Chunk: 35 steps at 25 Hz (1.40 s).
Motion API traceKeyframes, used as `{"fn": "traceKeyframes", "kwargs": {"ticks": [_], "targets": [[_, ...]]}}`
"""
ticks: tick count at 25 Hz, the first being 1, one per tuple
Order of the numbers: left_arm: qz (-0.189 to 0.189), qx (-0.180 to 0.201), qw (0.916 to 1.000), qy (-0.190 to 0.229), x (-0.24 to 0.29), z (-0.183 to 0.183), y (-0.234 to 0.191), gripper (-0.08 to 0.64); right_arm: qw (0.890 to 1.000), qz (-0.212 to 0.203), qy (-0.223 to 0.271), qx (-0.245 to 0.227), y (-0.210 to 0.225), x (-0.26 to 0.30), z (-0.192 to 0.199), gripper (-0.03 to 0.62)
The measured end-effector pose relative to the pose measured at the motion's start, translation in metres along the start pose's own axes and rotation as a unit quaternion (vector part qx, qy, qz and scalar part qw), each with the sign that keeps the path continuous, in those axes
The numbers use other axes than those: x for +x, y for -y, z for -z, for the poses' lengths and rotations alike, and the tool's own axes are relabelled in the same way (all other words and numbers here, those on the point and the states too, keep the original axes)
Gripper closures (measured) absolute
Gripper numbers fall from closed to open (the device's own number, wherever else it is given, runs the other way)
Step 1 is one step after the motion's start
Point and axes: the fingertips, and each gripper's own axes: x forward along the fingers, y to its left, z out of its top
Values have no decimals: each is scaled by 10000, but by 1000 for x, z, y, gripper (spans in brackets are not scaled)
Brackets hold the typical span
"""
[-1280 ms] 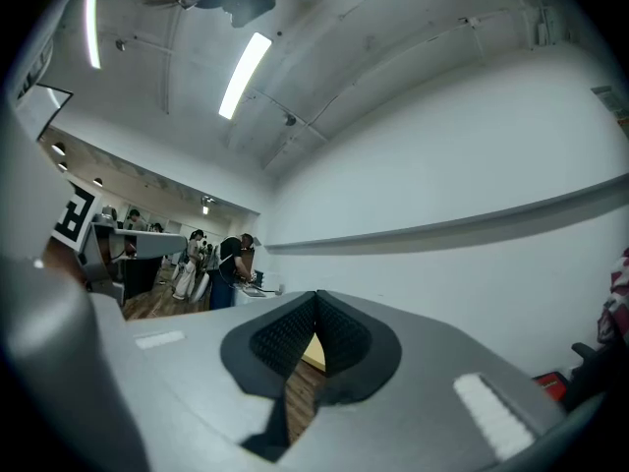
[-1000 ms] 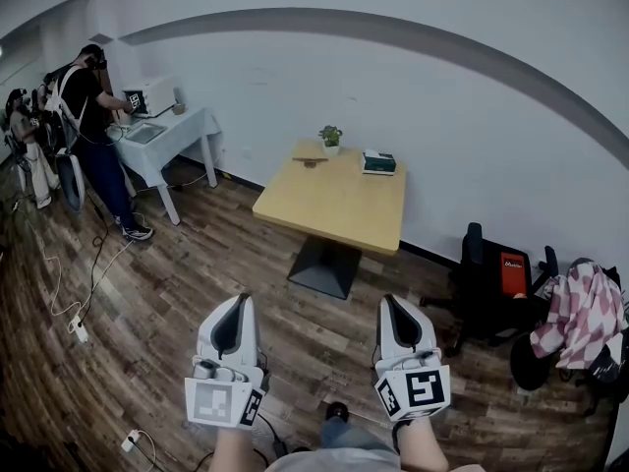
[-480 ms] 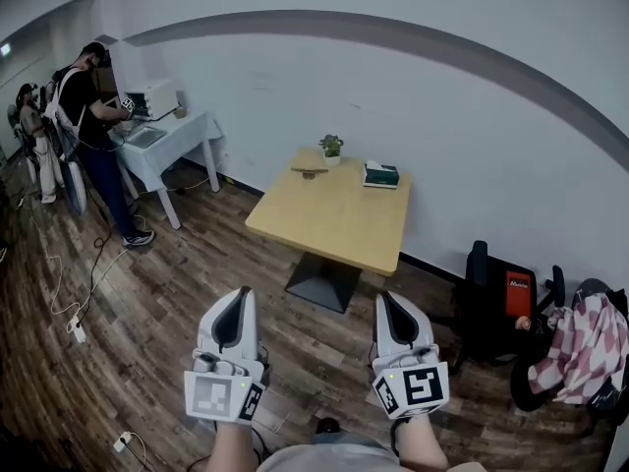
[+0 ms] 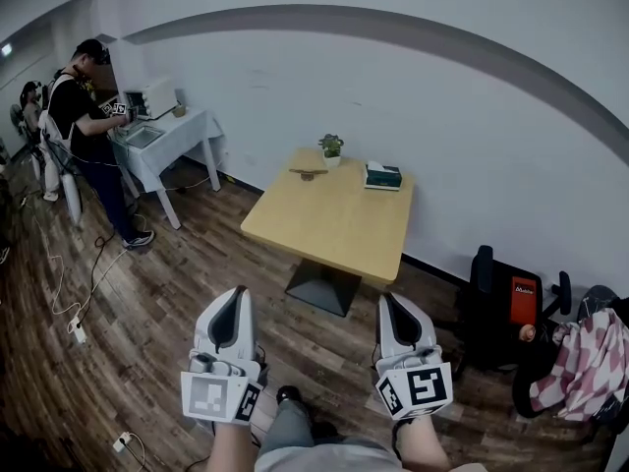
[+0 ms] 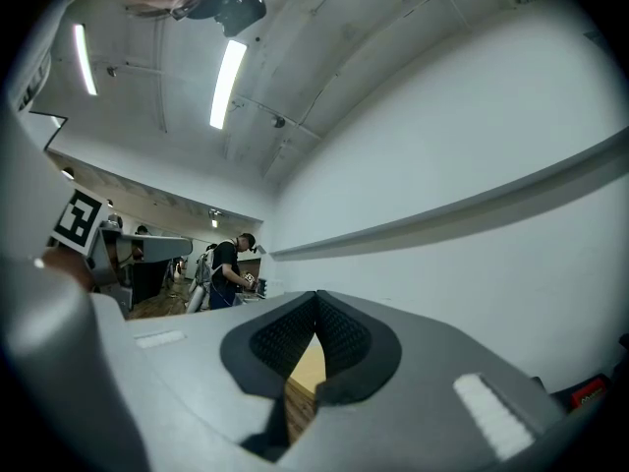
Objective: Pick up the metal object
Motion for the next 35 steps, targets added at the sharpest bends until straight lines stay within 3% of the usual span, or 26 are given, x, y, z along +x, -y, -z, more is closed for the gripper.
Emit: {"fn": "traceKeyframes", "kwargs": {"ticks": [15,35], "targets": [[261,7,9996,102,113,22,-50,555,9994,301,151,-82,39,113,3,591],[748,71,9971,147,212,50,-142,555,9971,691,274,-186,31,239,14,591]]}}
